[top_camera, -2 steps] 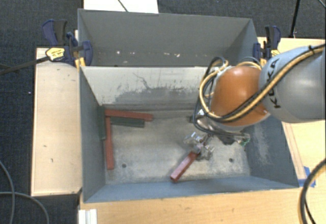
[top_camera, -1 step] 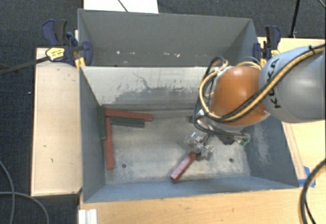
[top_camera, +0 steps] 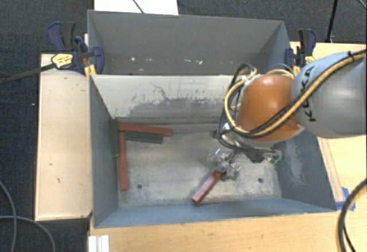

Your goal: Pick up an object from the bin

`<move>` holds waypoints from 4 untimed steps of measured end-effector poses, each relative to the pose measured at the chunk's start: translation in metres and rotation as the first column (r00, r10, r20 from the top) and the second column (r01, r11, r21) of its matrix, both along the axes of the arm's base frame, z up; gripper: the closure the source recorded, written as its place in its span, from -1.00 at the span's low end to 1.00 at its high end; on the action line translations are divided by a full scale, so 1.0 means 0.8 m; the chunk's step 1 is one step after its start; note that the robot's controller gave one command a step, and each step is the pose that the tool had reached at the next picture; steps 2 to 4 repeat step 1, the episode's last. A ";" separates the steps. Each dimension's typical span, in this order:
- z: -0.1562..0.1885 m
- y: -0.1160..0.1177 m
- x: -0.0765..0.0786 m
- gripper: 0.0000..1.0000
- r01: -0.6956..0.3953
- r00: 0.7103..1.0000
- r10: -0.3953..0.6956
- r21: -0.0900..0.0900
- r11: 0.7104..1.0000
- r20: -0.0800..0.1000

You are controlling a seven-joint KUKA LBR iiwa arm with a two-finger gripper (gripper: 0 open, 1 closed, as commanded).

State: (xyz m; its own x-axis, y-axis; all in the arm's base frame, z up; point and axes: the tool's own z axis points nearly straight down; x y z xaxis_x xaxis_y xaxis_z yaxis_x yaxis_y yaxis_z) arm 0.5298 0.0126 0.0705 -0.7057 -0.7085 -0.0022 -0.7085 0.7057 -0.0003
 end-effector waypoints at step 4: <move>0.215 0.011 -0.022 1.00 -0.009 1.000 0.009 0.000 1.000 0.005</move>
Offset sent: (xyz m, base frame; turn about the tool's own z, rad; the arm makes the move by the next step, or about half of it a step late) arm 0.0000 0.0000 0.0000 0.0000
